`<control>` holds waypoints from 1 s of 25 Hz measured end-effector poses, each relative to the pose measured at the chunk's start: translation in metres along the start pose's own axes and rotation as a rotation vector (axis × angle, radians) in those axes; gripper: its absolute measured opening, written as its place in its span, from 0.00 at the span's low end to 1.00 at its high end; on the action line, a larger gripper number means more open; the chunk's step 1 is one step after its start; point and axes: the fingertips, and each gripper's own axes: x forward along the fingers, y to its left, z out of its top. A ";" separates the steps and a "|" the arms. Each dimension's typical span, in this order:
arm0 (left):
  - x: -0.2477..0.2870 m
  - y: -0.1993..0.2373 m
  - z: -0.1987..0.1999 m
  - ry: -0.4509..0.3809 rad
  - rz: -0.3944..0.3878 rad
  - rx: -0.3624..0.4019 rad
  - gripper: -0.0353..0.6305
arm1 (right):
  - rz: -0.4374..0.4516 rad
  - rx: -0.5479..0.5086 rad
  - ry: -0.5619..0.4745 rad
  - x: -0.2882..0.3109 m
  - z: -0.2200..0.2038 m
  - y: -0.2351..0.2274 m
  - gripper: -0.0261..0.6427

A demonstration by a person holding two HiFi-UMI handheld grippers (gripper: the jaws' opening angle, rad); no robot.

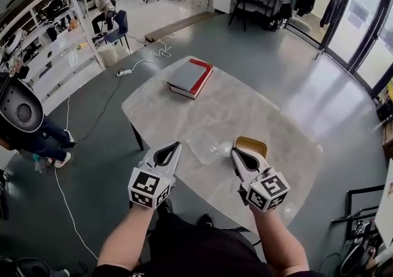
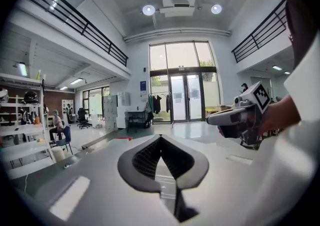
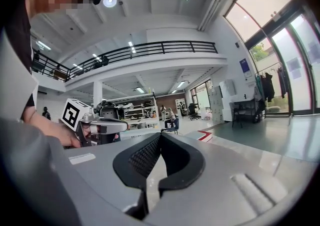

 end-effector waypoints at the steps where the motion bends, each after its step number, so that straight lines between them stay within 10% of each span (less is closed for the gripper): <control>1: 0.006 0.005 0.000 0.000 -0.022 0.005 0.05 | -0.022 0.002 -0.002 0.003 0.002 -0.003 0.06; 17: 0.079 0.092 -0.022 0.029 -0.521 0.036 0.05 | -0.458 0.090 -0.017 0.106 -0.009 0.015 0.06; 25: 0.100 0.070 -0.020 0.029 -0.608 0.038 0.05 | -0.580 0.140 0.036 0.068 -0.044 0.003 0.06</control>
